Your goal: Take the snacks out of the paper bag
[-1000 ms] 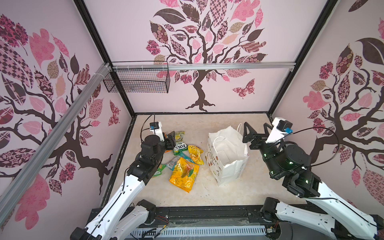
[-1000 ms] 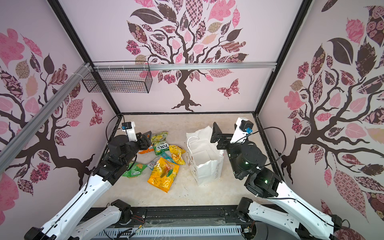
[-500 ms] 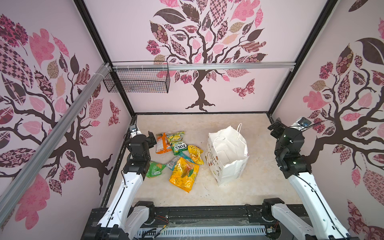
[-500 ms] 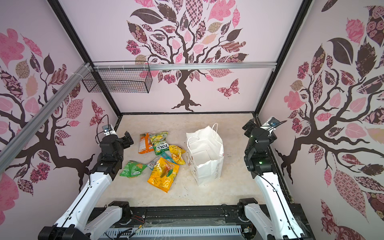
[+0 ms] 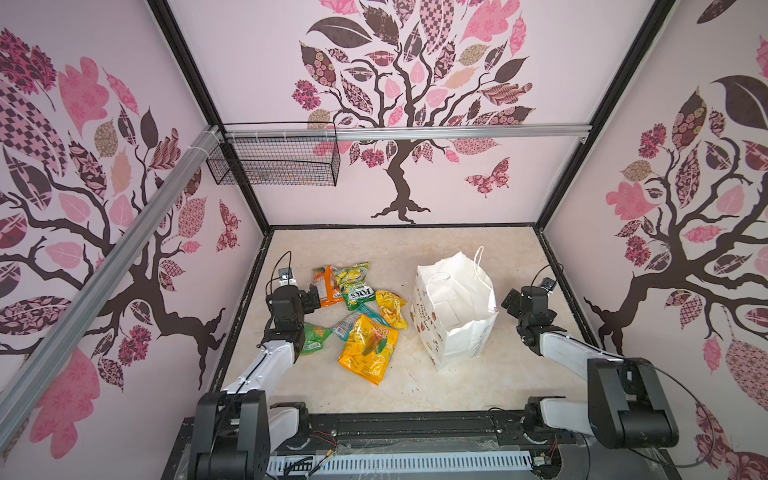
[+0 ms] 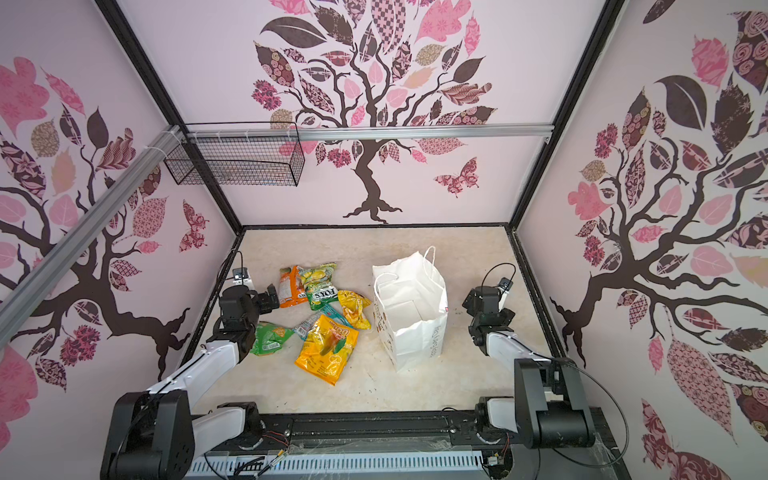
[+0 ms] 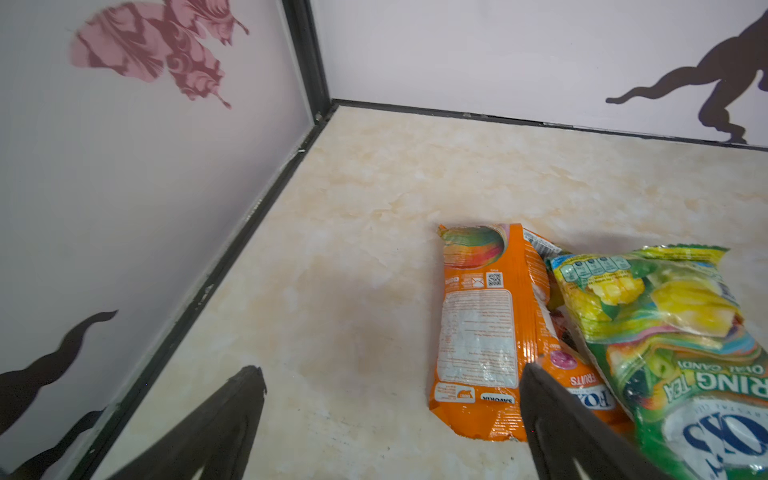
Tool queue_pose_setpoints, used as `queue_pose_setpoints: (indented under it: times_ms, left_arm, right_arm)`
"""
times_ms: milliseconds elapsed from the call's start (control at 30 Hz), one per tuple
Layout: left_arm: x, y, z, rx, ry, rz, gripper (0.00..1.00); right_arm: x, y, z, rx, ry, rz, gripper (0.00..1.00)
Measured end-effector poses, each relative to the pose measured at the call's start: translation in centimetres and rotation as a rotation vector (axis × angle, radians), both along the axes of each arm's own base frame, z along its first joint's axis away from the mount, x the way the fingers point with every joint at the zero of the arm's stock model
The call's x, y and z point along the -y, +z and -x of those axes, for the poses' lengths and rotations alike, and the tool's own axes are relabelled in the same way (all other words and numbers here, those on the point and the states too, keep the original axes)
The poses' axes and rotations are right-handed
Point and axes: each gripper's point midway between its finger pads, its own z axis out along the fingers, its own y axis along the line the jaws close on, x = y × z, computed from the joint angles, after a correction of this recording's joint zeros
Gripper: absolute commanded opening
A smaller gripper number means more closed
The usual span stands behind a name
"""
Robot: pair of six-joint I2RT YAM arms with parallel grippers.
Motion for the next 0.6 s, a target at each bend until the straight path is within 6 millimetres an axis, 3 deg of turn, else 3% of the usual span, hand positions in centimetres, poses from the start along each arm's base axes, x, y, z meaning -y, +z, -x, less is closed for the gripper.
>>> queue_pose_setpoints:
  times_ms: [100,300,400,467,600]
  left_arm:
    - [1.0,-1.5,-0.7,0.006,-0.057,0.028,0.97]
    - [2.6,-4.1,-2.6,0.037,-0.162,0.037,0.99]
    - [2.7,-5.9,-2.8,0.024,-0.170,0.044,0.99]
    - [2.1,-5.5,-2.9,0.046,-0.145,0.038,0.96]
    - [1.6,-4.6,-3.2,0.082,-0.111,0.022,0.99]
  right_arm:
    - [-0.4,0.7,-1.2,0.106,0.052,0.044,1.00]
    - [-1.5,-0.2,0.4,0.192,0.142,0.100,1.00]
    - [-2.6,-0.2,-0.4,0.219,0.206,0.125,1.00]
    - [-3.8,-0.5,-1.3,0.205,0.252,0.149,1.00]
    - [-5.0,1.5,-2.6,0.263,0.294,0.179,1.00]
